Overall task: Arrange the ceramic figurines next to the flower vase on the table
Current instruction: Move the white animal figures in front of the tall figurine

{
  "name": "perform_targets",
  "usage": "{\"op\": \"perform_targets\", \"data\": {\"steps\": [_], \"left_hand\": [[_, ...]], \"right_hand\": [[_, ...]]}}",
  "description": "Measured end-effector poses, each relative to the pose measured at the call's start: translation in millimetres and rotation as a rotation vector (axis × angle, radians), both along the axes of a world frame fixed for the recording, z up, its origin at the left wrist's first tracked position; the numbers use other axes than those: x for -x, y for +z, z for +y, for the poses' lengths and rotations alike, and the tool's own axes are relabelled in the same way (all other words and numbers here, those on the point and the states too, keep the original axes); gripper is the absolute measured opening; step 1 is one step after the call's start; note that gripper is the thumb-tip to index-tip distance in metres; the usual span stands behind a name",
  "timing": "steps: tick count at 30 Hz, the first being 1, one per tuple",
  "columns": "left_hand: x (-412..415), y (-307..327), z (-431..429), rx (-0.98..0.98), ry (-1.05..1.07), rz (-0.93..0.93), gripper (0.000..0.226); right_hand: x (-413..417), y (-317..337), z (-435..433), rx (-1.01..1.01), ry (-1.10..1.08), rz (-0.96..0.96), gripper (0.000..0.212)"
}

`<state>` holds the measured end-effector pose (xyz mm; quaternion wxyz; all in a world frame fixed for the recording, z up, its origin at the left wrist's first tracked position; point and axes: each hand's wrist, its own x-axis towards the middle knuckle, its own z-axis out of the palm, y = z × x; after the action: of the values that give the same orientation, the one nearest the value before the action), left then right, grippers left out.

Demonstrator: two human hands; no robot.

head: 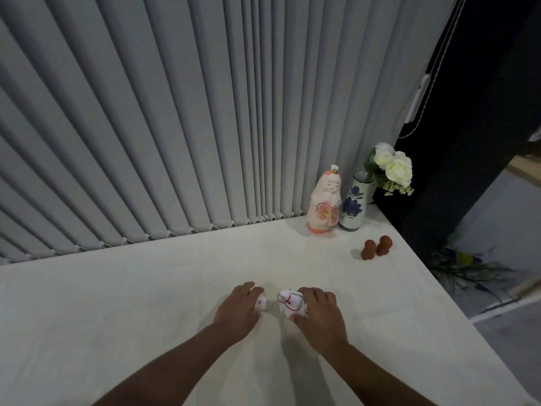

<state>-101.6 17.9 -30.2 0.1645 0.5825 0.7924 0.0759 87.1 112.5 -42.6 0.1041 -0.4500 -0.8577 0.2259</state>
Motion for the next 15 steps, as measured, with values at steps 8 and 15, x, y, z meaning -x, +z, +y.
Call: {"op": "perform_targets", "data": {"steps": [8,15], "left_hand": [[13.5,-0.1,10.1,0.043,0.022,-0.074,0.043],[20.2,5.3,24.7,0.038,0.018,-0.143,0.037]], "right_hand": [[4.0,14.2,17.0,0.165,0.059,-0.116,0.048],[2.0,15.9,22.2,0.124,0.117,-0.178,0.054]]}}
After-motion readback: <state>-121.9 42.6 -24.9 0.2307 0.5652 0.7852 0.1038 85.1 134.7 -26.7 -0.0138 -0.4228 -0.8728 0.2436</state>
